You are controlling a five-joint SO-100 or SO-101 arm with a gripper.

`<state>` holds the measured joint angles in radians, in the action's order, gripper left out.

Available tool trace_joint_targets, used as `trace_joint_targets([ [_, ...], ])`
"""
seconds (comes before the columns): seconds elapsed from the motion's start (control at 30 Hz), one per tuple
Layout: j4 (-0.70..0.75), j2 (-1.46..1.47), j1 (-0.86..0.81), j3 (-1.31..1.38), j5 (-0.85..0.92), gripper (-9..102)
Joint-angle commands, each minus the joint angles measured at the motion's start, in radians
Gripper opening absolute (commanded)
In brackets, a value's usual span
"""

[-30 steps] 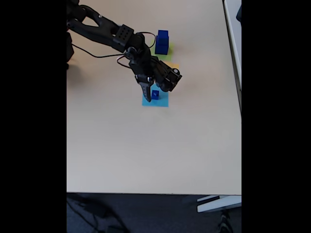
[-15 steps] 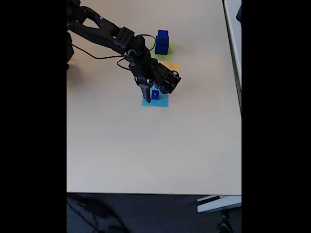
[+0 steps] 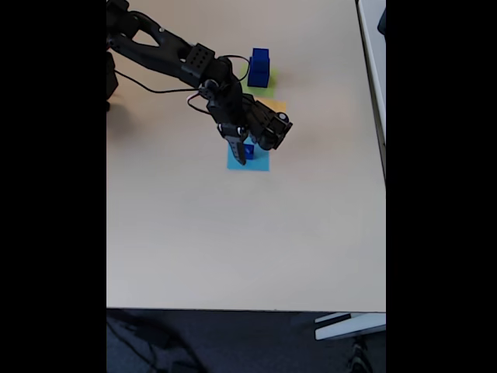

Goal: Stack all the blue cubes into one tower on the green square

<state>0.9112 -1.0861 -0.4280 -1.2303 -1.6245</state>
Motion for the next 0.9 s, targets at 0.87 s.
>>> trace_joint_targets([
  [0.87,-0.003,-0.012,0.006,0.037,-0.049,25],
])
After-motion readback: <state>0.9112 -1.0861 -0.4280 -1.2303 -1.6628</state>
